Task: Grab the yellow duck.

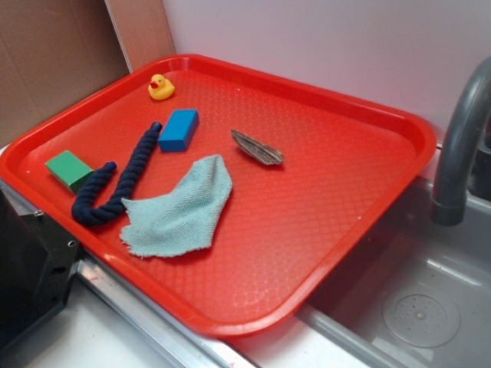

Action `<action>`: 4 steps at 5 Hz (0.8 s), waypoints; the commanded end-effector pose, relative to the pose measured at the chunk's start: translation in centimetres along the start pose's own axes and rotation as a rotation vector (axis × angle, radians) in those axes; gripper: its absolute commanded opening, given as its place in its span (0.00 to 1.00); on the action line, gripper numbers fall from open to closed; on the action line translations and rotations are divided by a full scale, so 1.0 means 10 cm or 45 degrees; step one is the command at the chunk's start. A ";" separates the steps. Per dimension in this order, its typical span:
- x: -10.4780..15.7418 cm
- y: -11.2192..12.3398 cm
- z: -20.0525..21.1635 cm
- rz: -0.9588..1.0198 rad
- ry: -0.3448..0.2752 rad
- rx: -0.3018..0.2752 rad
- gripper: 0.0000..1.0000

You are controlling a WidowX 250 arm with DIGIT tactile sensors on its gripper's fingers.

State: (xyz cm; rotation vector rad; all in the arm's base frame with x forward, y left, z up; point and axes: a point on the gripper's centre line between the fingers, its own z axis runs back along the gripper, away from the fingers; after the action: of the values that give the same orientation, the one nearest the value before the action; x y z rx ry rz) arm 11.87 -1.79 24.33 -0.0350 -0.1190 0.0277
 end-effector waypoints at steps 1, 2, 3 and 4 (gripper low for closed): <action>0.00 0.00 0.00 0.000 0.000 0.000 1.00; 0.27 0.49 -0.52 0.302 0.029 0.156 1.00; 0.64 0.81 -0.80 0.537 -0.069 0.199 1.00; 0.96 1.02 -0.96 0.666 -0.176 0.238 1.00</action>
State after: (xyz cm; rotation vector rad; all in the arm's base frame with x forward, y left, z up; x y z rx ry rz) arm 21.98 7.50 13.78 0.1204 -0.1907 0.5551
